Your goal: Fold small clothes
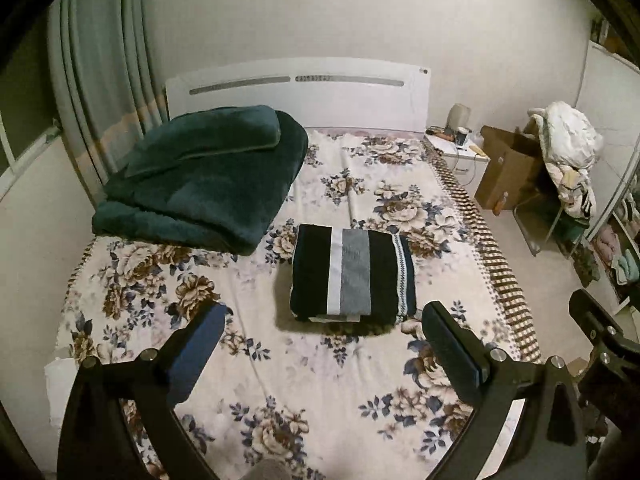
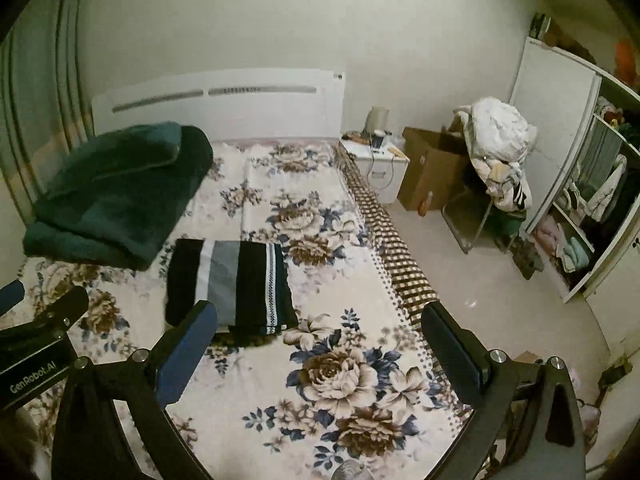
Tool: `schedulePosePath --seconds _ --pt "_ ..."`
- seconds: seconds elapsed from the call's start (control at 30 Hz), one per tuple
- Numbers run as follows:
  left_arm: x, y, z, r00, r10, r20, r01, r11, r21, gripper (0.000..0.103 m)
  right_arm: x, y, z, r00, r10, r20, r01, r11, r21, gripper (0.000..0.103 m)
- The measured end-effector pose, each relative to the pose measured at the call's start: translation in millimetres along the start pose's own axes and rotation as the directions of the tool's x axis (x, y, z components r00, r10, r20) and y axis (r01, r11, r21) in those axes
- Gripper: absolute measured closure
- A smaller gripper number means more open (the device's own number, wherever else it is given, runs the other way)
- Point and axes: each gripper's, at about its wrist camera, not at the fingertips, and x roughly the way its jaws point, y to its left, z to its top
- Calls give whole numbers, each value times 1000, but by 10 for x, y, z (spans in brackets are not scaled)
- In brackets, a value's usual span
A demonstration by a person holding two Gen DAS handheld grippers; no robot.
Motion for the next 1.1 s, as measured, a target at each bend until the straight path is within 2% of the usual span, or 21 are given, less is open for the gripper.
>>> schedulePosePath --seconds 0.27,0.5,0.7,1.1 --pt "-679 41 -91 998 25 59 -24 1000 -15 2 -945 -147 -93 997 38 69 -38 999 3 0" --pt "-1028 51 -192 995 48 90 -46 999 -25 2 -1480 -266 -159 992 65 104 -66 998 10 0" --pt "-1166 53 -237 992 53 111 -49 998 -31 0 -1668 -314 -186 992 84 96 -85 996 14 0" --pt "-1295 22 -277 992 55 114 -52 998 -29 0 -1696 -312 -242 993 77 95 -79 997 23 0"
